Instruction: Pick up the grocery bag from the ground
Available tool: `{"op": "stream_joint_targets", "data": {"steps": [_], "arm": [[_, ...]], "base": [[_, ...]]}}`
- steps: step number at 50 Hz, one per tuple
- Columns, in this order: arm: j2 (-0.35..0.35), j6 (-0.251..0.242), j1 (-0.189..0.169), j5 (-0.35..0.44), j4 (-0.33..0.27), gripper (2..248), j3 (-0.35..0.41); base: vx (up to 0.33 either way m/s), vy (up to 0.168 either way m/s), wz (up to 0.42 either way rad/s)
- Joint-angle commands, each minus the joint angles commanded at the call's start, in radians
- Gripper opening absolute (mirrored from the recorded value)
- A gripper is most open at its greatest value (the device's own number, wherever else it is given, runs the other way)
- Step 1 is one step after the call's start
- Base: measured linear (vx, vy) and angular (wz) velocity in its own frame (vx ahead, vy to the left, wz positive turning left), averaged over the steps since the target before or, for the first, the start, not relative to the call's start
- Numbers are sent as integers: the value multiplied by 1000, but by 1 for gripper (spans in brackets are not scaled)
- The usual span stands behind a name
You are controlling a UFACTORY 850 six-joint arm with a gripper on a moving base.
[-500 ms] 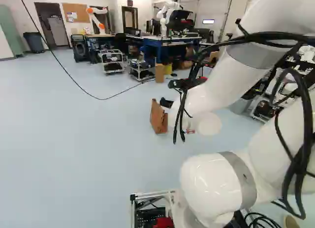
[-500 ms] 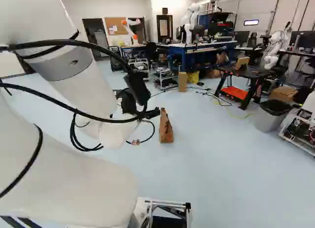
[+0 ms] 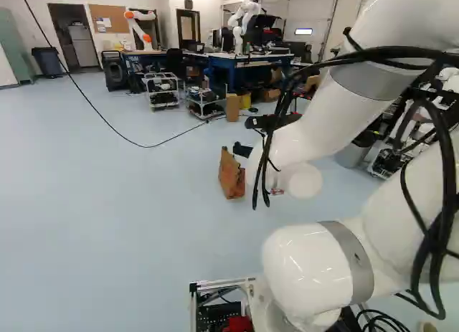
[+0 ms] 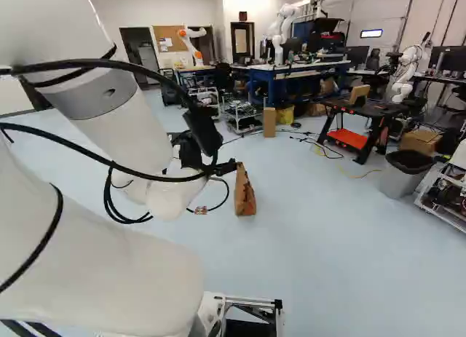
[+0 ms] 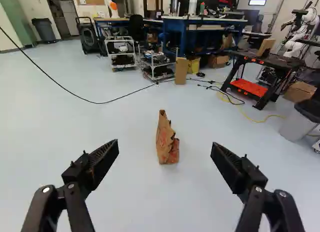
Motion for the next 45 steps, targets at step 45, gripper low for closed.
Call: {"op": "stream_joint_targets", "data": {"steps": [45], "arm": [[0,0,0,0,0,247,0]], "base": [[202,-18,-17]]}}
